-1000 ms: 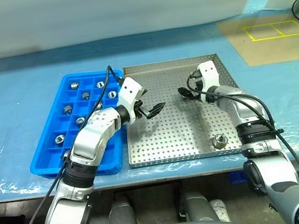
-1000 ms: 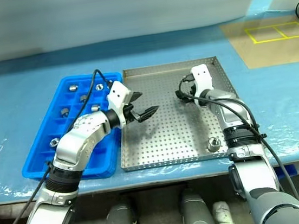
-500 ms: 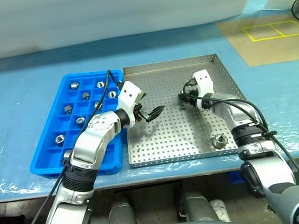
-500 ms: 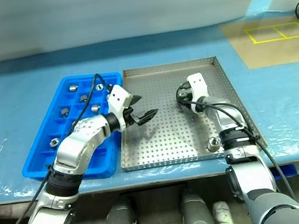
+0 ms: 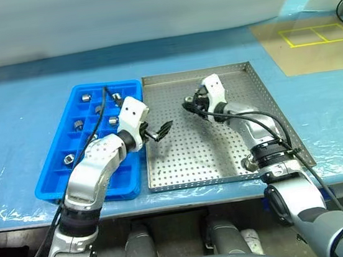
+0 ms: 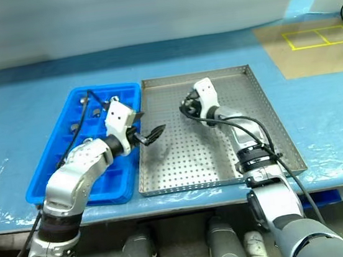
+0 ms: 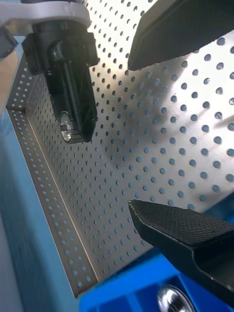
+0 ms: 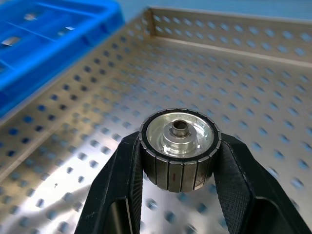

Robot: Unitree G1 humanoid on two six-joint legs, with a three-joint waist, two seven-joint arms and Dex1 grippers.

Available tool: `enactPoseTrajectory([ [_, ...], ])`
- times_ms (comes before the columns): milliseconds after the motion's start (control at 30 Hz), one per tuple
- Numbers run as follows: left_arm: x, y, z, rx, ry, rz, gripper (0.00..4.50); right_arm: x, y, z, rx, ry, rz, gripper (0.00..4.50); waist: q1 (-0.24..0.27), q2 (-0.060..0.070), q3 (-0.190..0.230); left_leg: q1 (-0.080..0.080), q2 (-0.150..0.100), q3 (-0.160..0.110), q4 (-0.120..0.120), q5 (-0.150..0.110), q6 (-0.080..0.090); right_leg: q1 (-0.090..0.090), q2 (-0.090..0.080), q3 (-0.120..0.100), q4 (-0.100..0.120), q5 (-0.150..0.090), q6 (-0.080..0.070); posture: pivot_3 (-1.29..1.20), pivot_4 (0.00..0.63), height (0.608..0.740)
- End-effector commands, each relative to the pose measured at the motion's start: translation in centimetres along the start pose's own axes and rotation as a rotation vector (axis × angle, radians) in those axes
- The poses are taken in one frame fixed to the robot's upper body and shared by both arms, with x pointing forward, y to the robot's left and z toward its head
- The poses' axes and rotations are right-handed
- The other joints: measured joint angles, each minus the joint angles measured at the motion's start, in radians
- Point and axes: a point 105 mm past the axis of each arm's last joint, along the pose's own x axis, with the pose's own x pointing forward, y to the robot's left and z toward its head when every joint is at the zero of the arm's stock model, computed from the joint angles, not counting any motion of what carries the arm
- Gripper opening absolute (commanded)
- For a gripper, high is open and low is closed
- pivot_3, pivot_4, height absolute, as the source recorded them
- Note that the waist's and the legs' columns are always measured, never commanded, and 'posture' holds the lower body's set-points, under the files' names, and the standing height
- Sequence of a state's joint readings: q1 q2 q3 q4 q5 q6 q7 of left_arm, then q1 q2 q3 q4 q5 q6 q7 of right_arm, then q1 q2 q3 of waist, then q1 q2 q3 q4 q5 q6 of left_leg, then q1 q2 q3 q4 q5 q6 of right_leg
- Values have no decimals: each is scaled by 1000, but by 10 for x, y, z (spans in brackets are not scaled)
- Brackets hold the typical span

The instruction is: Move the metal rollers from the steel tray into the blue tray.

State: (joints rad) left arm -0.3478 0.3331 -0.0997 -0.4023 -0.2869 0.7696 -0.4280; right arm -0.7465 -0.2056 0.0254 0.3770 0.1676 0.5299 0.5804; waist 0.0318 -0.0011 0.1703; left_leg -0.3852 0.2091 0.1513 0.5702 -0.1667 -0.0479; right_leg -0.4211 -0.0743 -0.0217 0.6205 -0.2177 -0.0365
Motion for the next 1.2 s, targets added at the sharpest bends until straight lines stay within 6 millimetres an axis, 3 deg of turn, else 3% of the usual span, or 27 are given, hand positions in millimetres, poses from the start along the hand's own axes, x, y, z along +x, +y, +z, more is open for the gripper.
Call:
enactPoseTrajectory([
  [33, -17, -1, 11, 4, -40, 65, 4500, 9, 37, 48, -74, -146, 151, 1618, 9, 0, 0, 0, 0, 0, 0, 0, 0, 0, 0, 0, 0, 0, 0, 82, 150, 740],
  [233, -37, 0, 7, -29, -28, 179, 4500, 22, 81, 66, -92, -179, 321, 1618, 44, 0, 0, -1, 0, 0, -3, 0, 0, 0, 0, -2, -3, 0, 0, 189, 150, 740],
  [467, -66, 1, 1, -65, 1, 294, 4500, 35, 112, 55, -146, -85, 453, 1618, 73, -1, 0, -2, 0, -1, -7, 0, -1, 0, 0, -3, -7, 0, 0, 297, 150, 740],
  [767, -87, -4, 2, -85, 26, 365, 4500, 45, 116, 19, -221, 92, 506, 1618, 110, -1, 1, -4, 0, -2, -8, 1, -2, -1, 0, -5, -10, 0, 0, 389, 150, 740],
  [1200, -85, -8, 2, -74, 44, 354, 4500, 41, 109, -8, -356, 214, 543, 1618, 134, -1, 1, -4, 0, -3, -8, 1, -2, 0, 0, -5, -11, 0, 0, 393, 150, 740],
])
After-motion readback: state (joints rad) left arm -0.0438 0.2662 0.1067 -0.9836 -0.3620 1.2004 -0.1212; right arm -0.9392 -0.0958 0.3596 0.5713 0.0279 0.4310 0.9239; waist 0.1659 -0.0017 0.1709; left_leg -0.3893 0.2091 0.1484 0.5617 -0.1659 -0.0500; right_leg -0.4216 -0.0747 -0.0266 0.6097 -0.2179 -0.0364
